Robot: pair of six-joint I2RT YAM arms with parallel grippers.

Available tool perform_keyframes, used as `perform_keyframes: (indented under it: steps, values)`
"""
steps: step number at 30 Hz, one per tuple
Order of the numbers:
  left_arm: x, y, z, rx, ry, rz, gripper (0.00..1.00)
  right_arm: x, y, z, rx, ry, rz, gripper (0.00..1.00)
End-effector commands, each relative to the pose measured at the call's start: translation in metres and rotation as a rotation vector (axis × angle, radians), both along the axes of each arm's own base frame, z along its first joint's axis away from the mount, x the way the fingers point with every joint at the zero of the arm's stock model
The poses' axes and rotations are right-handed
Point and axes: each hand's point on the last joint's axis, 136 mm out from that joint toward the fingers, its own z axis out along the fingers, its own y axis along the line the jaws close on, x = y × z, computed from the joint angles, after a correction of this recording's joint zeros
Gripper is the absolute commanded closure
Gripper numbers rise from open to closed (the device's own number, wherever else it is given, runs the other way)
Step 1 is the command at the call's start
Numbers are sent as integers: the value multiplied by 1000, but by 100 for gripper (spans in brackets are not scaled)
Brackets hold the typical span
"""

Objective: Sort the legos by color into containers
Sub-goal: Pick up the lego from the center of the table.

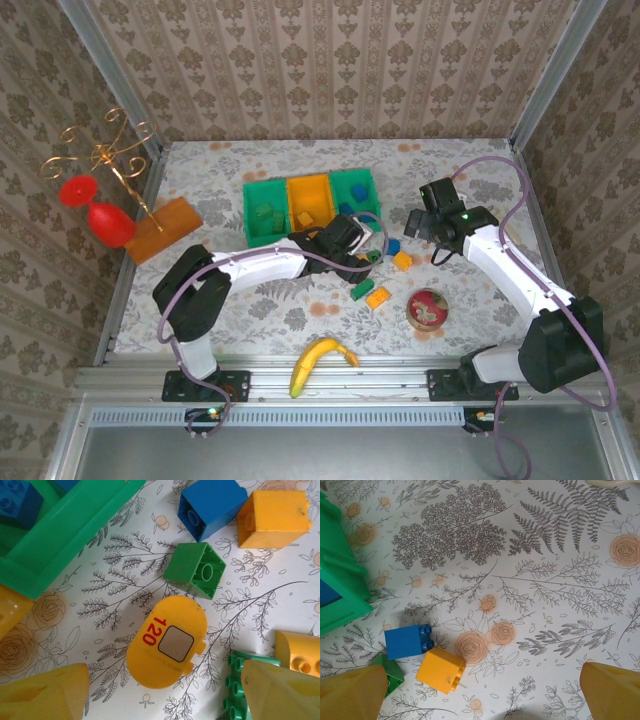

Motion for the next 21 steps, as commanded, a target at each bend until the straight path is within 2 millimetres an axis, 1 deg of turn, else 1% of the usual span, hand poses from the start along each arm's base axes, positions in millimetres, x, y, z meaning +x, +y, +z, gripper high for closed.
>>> perform_keyframes:
  steps: [1,9,15,21]
  values:
    - [0,-2,-8,37,27,-14,21,-5,-10,-3,-22,9,-48,0]
    - [9,-4,-30,76,50,8,24,-7,-10,-5,-20,9,-49,0]
    - [18,-3,-40,70,74,41,28,-6,-9,-7,-14,6,-48,0]
    - [21,-2,-51,79,99,48,29,-6,-9,-8,-14,9,-51,0]
